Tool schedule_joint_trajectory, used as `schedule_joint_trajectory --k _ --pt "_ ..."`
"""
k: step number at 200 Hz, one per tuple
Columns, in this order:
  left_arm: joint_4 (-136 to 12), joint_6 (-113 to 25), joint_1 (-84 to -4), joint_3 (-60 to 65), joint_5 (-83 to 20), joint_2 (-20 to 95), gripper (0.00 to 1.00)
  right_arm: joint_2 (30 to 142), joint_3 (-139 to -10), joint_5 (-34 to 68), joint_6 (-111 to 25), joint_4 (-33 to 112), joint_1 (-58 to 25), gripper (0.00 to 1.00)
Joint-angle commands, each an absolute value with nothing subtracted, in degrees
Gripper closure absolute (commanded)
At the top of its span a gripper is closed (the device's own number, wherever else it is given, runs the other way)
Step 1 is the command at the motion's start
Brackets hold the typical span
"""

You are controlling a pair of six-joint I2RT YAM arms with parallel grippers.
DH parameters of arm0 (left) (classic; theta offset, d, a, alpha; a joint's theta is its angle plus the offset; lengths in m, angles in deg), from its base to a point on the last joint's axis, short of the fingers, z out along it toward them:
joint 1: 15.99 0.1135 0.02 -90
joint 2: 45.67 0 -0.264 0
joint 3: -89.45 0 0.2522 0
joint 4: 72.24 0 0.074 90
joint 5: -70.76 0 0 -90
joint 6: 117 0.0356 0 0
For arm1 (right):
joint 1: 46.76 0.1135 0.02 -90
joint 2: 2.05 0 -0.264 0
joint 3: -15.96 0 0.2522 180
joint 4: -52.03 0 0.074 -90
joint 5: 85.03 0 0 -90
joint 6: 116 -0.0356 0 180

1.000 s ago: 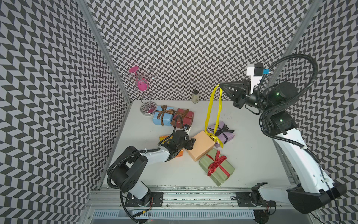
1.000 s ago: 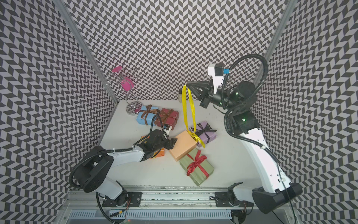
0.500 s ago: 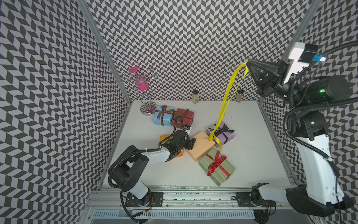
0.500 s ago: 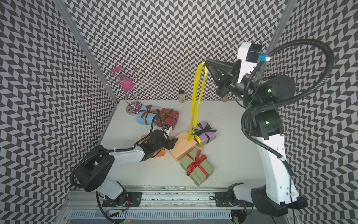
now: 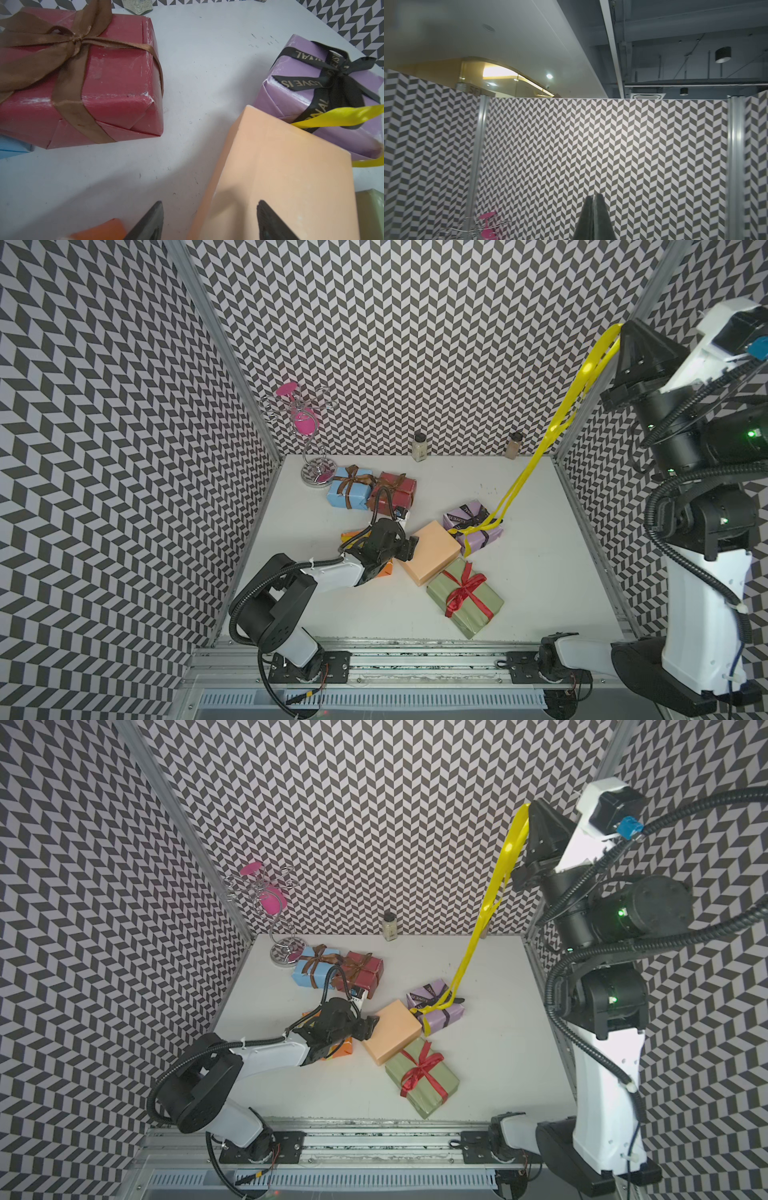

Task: Untie the ribbon bows on the gift boxes
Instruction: Pull the ribbon from the gift box, then place the ribbon at the center of the board.

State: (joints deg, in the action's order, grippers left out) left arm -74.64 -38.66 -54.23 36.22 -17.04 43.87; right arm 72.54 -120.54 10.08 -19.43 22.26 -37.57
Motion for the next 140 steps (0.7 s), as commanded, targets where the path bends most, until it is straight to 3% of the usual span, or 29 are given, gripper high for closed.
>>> schedule_joint_trajectory --k 1,45,86,140 --pt "-68.67 -39.56 -53.87 36.54 -16.31 43.81 0.29 70.31 -121.48 2.57 -14.96 23.04 -37.71 1.0" --pt "-67.97 -39.39 -53.87 35.58 -15.97 43.64 0.28 68.05 -120.68 0.11 -13.44 23.71 -37.71 1.0" --pt "-65.66 -38.97 -53.87 33.77 -16.85 39.45 0.28 70.13 -105.51 -8.03 -10.75 29.26 -39.48 1.0" --pt "-62.93 -38.69 -54.4 31.75 -18.01 28.51 0.26 71.35 -83.49 4.76 -27.65 36.24 -48.74 1.0"
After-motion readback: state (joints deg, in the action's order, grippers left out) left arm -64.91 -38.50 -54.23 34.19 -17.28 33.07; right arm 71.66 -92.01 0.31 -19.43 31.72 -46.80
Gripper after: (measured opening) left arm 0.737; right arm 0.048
